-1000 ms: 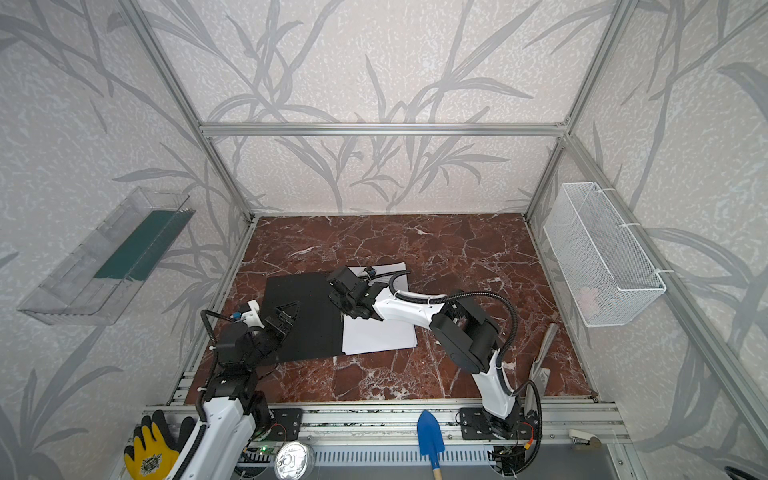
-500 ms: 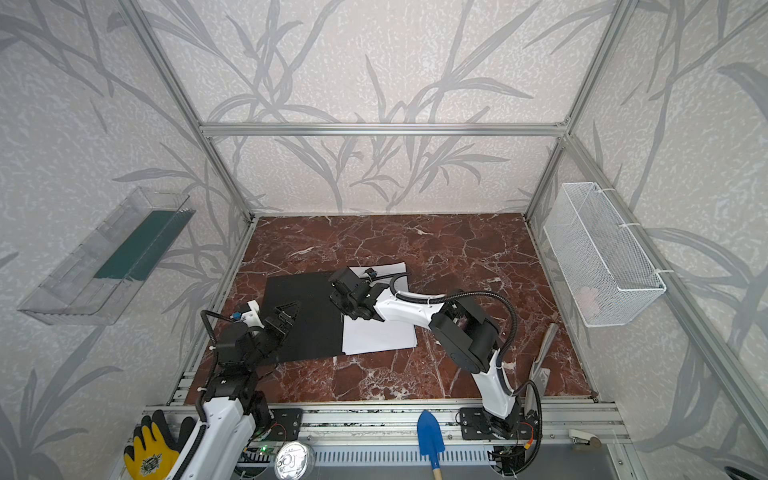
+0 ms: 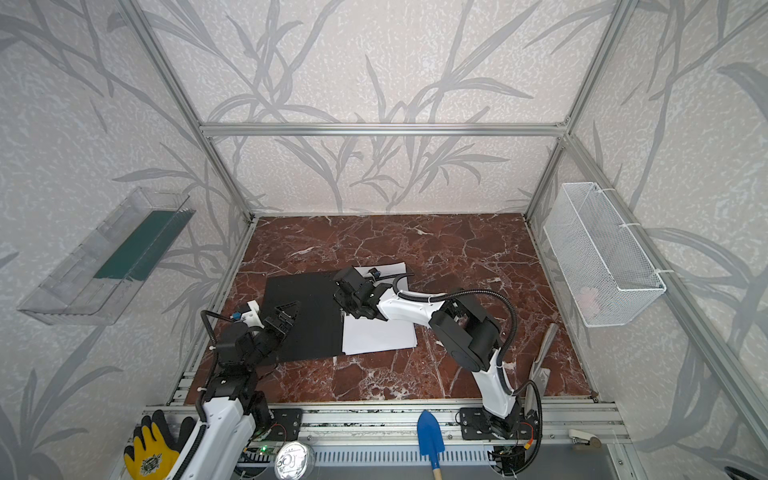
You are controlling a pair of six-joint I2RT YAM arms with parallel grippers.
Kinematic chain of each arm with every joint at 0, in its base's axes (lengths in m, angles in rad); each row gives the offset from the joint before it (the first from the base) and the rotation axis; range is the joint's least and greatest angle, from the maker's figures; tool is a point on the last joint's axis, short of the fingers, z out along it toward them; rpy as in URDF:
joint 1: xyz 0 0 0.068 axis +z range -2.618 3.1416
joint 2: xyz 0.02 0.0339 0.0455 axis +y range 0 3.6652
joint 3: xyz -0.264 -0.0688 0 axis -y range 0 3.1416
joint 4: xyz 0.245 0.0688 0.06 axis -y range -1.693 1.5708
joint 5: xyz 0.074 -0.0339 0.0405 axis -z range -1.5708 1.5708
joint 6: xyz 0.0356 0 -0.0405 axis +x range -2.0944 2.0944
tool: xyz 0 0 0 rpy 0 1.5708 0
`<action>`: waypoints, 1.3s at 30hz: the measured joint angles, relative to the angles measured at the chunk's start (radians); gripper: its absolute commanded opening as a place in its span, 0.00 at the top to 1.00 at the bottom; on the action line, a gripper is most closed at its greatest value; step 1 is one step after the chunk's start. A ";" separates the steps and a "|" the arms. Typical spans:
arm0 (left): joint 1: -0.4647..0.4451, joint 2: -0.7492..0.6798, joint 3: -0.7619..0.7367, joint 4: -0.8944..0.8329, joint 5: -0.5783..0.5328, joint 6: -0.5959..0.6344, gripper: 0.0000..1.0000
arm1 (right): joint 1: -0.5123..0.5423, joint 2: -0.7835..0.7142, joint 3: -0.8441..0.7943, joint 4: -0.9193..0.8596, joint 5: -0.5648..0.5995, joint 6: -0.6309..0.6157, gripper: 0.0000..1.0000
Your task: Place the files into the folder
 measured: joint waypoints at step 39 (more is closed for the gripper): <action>-0.425 0.681 0.225 0.247 0.012 0.140 0.01 | -0.244 -0.262 -0.451 0.217 -0.156 -0.396 1.00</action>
